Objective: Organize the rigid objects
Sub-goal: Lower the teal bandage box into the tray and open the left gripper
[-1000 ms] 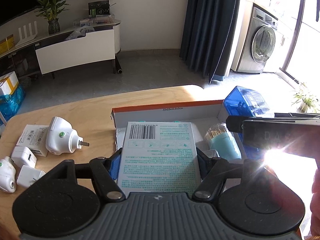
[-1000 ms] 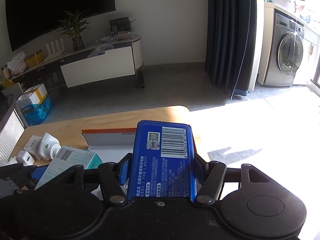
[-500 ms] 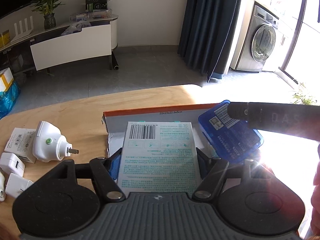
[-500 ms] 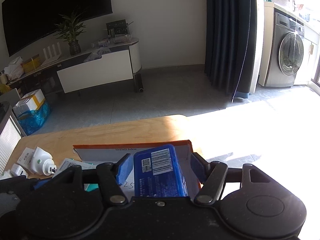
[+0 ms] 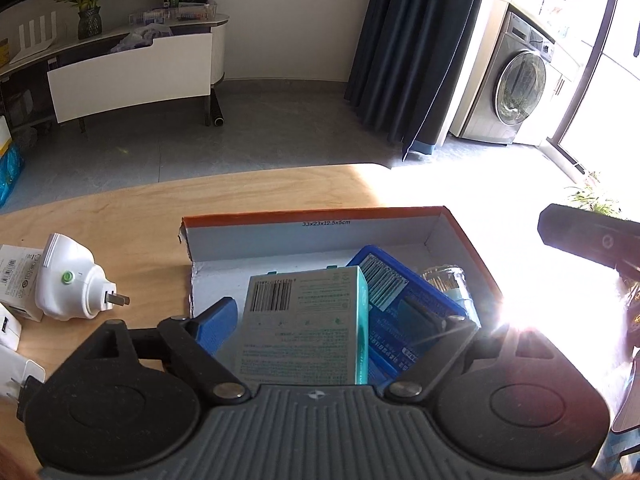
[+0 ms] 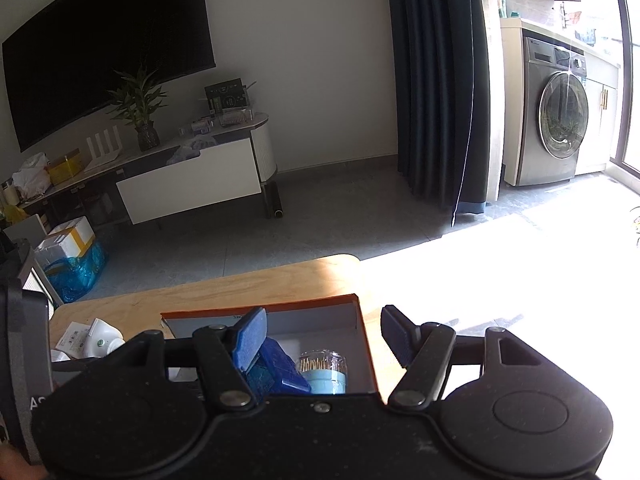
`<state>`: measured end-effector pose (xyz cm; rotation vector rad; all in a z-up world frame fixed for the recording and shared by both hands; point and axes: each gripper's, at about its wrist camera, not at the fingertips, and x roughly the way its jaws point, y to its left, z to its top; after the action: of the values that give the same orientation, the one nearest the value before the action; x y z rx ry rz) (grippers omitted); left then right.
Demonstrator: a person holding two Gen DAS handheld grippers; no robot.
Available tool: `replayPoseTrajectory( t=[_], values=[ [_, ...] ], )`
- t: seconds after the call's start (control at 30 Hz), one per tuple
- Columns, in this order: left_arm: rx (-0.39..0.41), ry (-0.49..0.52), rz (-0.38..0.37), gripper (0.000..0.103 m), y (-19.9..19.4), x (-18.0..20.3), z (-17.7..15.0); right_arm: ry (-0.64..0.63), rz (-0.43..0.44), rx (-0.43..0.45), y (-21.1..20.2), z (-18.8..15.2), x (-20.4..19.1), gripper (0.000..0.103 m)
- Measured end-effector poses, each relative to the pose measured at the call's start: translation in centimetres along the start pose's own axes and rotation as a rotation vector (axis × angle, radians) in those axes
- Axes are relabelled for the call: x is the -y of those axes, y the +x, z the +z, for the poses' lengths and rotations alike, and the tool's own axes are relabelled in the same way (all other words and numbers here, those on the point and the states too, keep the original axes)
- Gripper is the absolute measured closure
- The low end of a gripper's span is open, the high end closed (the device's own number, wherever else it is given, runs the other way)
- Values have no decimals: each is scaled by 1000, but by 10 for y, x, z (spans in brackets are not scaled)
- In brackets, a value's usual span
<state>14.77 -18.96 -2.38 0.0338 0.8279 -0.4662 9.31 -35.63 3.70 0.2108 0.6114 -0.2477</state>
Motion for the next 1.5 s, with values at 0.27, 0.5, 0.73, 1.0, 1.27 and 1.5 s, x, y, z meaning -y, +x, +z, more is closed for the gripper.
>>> replayPoseTrajectory(
  t=[0.27, 0.5, 0.73, 1.0, 1.27, 1.5],
  values=[
    [9, -9, 40, 13, -23, -4, -3, -26, 12, -9, -6, -6, -14, 26],
    [25, -7, 96, 10, -41, -12, -5, -40, 14, -32, -8, -14, -23, 26],
    [40, -23, 146, 7, -57, -23, -12, -53, 29, -46, -10, -20, -37, 26],
    [57, -51, 179, 7, -73, -43, -17, -90, 66, -69, -8, -26, -61, 26],
    [71, -75, 207, 7, -86, -63, -21, -120, 106, -79, -7, -28, -88, 26],
    [80, -110, 230, 7, -97, -85, -25, -157, 134, -82, -6, -29, -112, 26]
  ],
)
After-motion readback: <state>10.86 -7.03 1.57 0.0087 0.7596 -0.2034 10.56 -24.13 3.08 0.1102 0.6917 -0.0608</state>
